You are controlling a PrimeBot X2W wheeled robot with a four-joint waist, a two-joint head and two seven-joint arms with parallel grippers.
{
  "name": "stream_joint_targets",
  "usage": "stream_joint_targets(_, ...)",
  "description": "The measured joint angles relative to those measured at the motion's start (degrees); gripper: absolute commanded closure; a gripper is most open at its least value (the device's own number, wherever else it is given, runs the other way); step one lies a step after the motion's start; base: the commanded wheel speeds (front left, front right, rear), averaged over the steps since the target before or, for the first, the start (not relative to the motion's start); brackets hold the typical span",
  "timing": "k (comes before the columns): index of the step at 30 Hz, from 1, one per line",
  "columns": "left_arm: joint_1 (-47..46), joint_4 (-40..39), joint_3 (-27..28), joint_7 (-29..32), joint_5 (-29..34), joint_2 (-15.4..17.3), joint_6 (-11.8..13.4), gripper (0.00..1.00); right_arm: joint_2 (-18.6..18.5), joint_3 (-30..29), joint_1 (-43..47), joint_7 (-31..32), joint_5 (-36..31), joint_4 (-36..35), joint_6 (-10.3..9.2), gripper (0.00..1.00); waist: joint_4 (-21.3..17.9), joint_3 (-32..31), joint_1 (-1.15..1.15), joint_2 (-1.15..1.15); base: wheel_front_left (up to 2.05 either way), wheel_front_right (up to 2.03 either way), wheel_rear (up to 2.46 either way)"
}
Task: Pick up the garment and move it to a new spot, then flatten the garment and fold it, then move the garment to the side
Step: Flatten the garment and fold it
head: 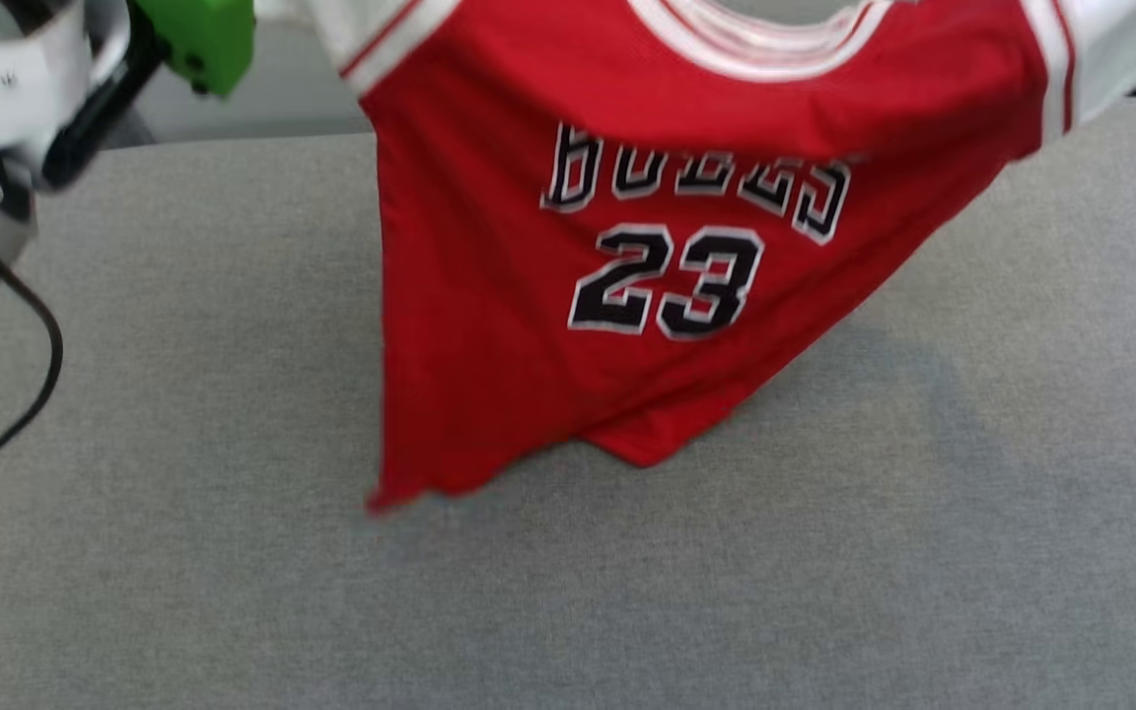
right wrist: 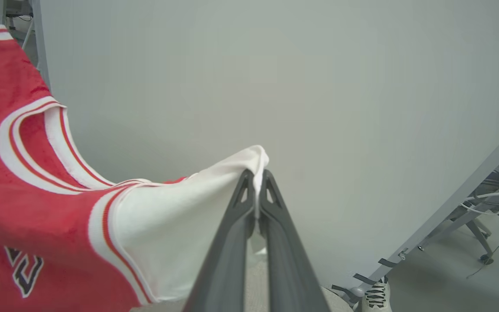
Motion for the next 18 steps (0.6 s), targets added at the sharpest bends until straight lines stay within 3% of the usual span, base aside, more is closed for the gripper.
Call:
stream_joint_targets(8,-14.0,12.3,1.2,-1.5,4.6,-5.5,-3.1,1.00,3.4,4.1,-20.5,0.3,-3.7,9.3,0.00,1.00,-0.6,5.7,0.00,0.00,0.00,0.00,0.00)
stream_joint_targets(18,-30.7,27.6,2.2,-7.7,9.2,-11.0,-5.7,1.00,9.5,9.9,-43.7,-4.8,-7.5,25.2,0.00,1.00,-2.0,13.6,0.01,0.00,0.00,0.00,0.00)
